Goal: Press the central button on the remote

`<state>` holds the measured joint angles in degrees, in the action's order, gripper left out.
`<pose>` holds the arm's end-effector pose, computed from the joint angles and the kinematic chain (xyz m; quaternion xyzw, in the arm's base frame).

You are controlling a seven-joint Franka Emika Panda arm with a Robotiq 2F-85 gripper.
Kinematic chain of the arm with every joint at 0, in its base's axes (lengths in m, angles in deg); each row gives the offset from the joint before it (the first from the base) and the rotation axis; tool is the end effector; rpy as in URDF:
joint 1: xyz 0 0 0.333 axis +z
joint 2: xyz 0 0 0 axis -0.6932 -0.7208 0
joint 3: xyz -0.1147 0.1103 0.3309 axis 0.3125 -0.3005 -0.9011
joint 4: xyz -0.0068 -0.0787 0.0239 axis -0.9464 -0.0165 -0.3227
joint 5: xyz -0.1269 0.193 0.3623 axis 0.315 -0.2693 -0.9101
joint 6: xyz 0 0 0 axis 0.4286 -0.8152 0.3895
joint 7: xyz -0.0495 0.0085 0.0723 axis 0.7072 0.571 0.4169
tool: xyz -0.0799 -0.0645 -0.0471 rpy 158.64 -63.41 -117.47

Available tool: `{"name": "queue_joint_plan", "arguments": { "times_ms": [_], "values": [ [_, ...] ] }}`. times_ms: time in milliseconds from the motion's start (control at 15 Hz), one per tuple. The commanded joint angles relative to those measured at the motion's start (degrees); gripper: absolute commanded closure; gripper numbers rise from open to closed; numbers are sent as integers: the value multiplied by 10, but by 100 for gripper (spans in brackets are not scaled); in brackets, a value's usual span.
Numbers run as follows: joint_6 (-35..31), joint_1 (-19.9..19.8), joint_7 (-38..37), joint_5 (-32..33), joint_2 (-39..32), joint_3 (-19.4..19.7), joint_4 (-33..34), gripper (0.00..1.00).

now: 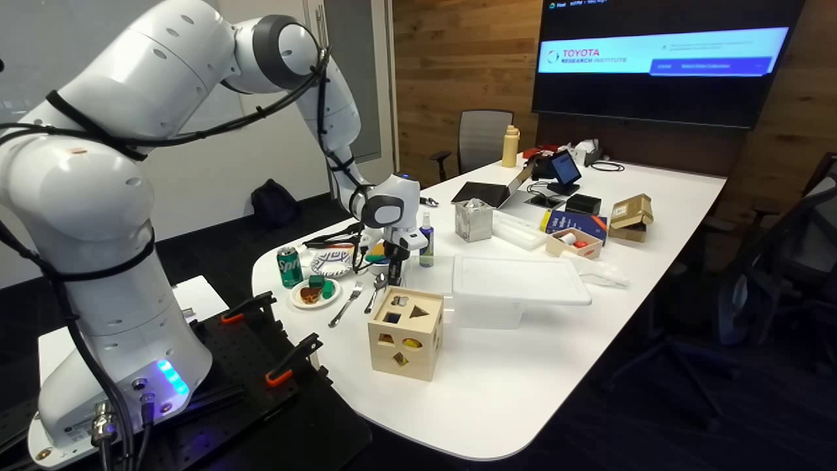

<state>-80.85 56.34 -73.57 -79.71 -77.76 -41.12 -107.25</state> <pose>0.6242 0.0475 0.0005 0.9067 -0.4164 -0.0668 0.0022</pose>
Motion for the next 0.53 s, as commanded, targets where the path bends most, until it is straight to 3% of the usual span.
{"name": "queue_joint_plan", "arguments": {
  "times_ms": [0,467],
  "values": [
    [-27,16,-48,6,17,-2,-36,100],
    [-99,96,-146,33,101,50,-151,100]
  ]
}}
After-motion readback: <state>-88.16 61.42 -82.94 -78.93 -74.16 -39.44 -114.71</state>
